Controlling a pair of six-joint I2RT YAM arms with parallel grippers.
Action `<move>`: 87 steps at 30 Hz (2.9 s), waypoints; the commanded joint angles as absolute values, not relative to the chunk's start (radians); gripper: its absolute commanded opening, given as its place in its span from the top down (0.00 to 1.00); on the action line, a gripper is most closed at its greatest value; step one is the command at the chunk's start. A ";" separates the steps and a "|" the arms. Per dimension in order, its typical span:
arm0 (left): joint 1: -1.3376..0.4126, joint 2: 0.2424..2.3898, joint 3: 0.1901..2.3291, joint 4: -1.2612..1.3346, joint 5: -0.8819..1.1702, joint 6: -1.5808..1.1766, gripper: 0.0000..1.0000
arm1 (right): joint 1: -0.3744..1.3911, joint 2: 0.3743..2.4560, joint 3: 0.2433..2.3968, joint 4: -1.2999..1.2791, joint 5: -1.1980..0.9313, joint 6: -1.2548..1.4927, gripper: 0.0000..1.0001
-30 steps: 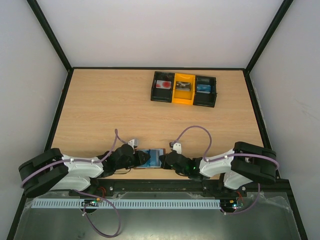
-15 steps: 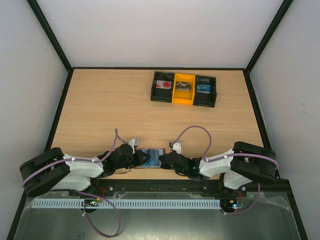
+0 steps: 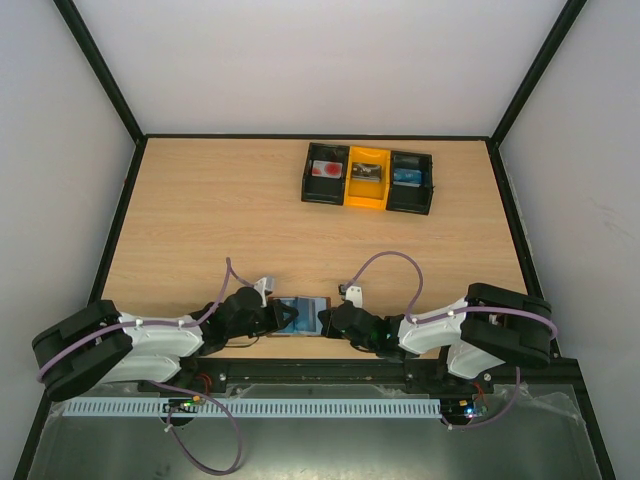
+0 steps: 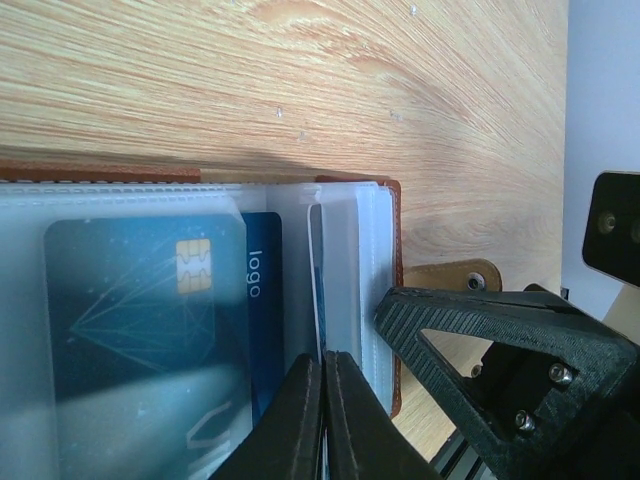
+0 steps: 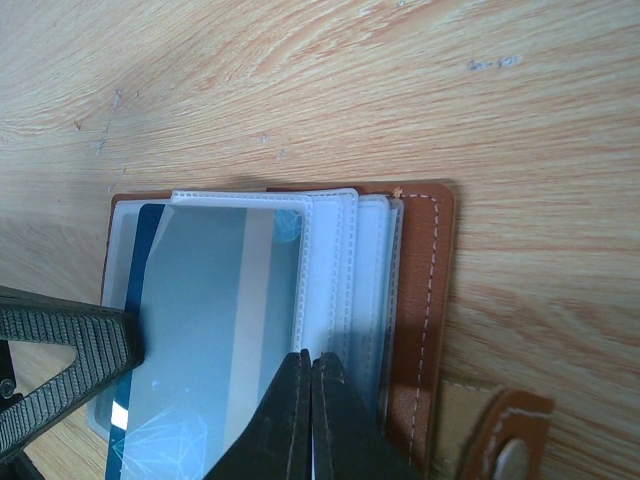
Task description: Take the credit cards out of the card holder
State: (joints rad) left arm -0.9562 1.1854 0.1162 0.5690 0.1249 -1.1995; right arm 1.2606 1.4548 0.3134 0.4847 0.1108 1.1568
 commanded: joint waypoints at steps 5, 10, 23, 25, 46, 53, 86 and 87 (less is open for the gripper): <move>-0.950 1.185 0.110 0.539 0.106 -1.183 0.94 | 1.264 1.478 0.295 0.369 0.104 1.165 0.98; -0.950 1.181 0.108 0.557 0.115 -1.170 0.97 | 1.264 1.477 0.292 0.373 0.107 1.165 0.98; -0.942 1.160 0.117 0.518 0.107 -1.168 0.97 | 1.264 1.445 0.290 0.376 0.098 1.161 0.98; -0.943 1.173 0.123 0.533 0.114 -1.173 0.97 | 1.264 1.409 0.301 0.364 0.090 1.161 0.98; -0.944 1.265 0.161 0.507 0.108 -1.152 0.97 | 1.264 1.508 0.399 0.214 0.129 1.144 0.93; -0.940 1.195 0.179 0.399 0.073 -1.126 0.97 | 1.266 1.486 0.340 0.149 0.178 1.187 0.97; -0.912 1.240 0.102 0.681 0.228 -1.231 0.97 | 1.264 1.216 0.210 0.527 0.064 1.271 0.77; -0.912 1.243 0.102 0.671 0.217 -1.230 0.97 | 1.264 1.220 0.211 0.527 0.064 1.269 0.76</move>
